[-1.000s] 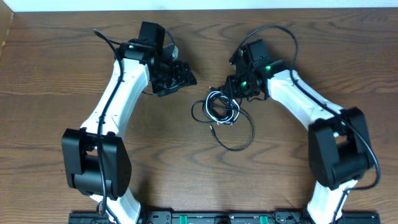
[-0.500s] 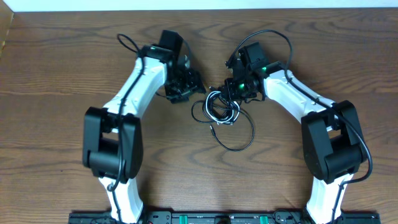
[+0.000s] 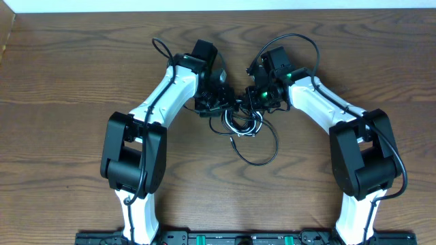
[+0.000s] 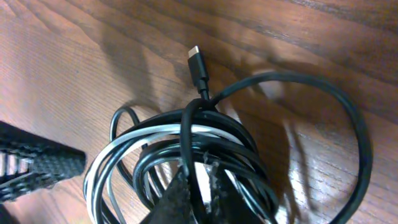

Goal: Untangle cables

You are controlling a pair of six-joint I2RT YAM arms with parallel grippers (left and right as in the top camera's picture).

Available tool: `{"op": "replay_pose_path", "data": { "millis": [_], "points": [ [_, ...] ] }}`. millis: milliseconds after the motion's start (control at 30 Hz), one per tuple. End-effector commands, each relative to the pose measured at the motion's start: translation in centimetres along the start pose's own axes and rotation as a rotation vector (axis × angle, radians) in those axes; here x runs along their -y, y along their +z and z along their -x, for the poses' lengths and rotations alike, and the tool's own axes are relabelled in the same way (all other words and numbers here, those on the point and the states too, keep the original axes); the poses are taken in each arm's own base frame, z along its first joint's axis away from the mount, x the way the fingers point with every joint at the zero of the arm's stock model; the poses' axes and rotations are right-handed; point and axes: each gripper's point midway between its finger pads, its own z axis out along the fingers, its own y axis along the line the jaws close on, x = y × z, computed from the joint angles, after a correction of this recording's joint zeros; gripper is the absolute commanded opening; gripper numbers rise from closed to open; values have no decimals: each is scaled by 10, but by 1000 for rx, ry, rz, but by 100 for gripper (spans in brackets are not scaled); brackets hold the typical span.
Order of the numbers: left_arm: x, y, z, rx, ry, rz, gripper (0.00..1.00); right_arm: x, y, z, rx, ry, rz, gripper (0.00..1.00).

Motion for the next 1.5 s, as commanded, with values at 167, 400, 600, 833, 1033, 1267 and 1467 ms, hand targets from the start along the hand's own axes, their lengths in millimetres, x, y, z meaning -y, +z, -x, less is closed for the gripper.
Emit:
{"op": "replay_pose_path", "data": {
  "millis": [167,400,600,833,1033,1267,1467],
  "points": [
    [-21,24,-14,-42,0,13,54,-10,-1,-2,-21,14,89,1],
    [-22,31,-13,-29,14,7,49,-12,-5,0,-24,28,137,1],
    [-23,43,-10,5,50,28,8,-16,-24,6,4,44,164,1],
    [-41,41,0,60,-6,134,7,-30,-110,33,191,2,145,1],
    [-41,41,0,61,-6,134,7,-40,-210,45,403,-31,185,1],
    [-41,41,0,60,-6,133,7,-28,-265,40,514,-10,157,1],
    [-28,39,0,48,2,72,7,-21,-246,32,439,6,147,10]
  ]
}}
